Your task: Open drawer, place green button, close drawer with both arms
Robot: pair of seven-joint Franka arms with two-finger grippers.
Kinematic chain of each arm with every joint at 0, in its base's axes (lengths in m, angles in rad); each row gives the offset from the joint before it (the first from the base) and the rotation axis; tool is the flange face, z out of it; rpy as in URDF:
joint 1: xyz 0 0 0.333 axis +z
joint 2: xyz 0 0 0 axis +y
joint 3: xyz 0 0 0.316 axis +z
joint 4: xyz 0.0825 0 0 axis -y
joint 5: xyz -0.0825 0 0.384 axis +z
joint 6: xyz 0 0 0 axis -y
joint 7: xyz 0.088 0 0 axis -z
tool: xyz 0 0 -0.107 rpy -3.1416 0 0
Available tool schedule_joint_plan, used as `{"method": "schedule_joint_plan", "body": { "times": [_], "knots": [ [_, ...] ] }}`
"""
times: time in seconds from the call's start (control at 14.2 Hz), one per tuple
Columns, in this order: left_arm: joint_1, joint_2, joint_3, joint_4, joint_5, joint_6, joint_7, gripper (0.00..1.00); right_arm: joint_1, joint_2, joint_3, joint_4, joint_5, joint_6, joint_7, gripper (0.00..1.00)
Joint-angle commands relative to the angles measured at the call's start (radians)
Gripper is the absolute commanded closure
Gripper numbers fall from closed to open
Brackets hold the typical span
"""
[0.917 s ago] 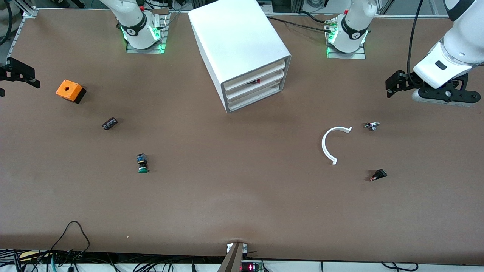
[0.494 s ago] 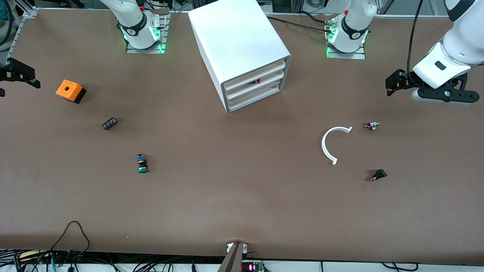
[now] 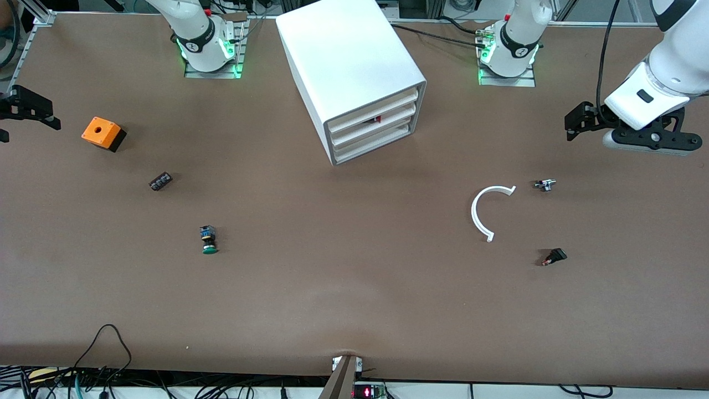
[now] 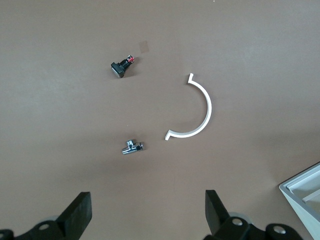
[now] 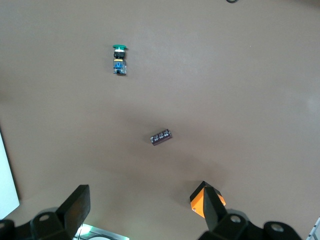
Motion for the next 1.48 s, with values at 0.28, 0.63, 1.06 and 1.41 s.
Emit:
{"method": "schedule_joint_plan", "body": {
  "times": [0.28, 0.63, 1.06, 1.41],
  "knots": [
    [-0.005, 0.015, 0.002, 0.034, -0.018, -0.026, 0.014, 0.00, -0.007, 0.056, -0.002, 0.006, 0.015, 0.002, -0.014, 0.00],
    [-0.004, 0.015, 0.002, 0.034, -0.018, -0.026, 0.019, 0.00, -0.009, 0.080, -0.002, 0.006, 0.087, 0.059, 0.006, 0.00],
    [-0.002, 0.015, 0.002, 0.036, -0.018, -0.029, 0.010, 0.00, -0.001, 0.146, 0.001, 0.005, 0.111, 0.128, 0.003, 0.00],
    [-0.002, 0.015, 0.002, 0.034, -0.018, -0.029, 0.011, 0.00, 0.003, 0.201, 0.009, 0.005, 0.108, 0.155, -0.015, 0.00]
  ]
}}
